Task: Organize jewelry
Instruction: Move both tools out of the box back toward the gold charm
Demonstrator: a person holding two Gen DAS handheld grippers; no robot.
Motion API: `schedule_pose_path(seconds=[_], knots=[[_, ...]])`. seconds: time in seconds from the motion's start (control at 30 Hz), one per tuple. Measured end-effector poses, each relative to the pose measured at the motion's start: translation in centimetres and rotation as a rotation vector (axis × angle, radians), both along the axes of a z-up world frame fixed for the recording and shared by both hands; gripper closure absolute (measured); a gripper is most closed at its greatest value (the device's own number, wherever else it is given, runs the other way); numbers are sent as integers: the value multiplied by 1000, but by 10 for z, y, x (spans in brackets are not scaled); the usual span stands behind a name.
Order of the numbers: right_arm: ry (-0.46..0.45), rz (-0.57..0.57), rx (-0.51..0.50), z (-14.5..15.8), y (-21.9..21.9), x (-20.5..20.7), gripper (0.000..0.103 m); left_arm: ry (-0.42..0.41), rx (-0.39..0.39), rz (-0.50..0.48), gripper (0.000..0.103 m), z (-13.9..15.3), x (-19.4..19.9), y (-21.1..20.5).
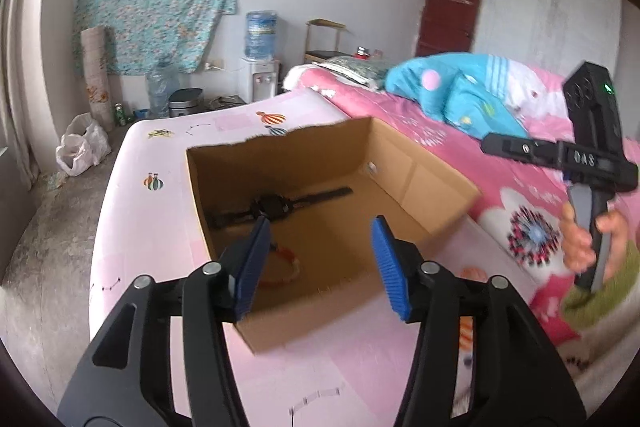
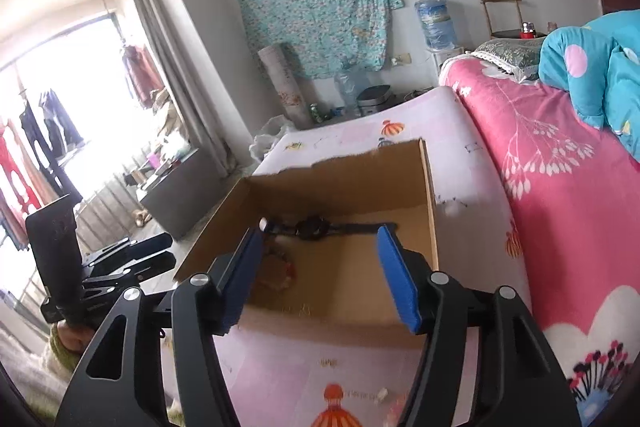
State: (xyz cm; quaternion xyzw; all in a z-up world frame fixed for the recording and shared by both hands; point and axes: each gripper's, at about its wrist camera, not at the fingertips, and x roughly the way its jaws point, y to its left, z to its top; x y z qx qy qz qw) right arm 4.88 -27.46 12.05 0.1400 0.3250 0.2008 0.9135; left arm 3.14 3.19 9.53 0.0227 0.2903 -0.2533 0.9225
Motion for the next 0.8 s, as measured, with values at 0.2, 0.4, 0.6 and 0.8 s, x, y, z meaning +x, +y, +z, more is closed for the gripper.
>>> schedule_pose_path(seconds=[0.2,0.4,0.6,0.8], knots=[[89,-9,-41,-21,-11,-23,38,31,37,-113,44,-16,-36,-9],[232,-16,54,-59,-17,-26,38,110,107,-137,44,-50,-36,-38],[402,-29,83,-106,-1,-26,39,206,171,-111,44,-92,-18,-58],[438,5,-46,-121,23,-41,43,230,237,-104,44,-116,-14,-70]])
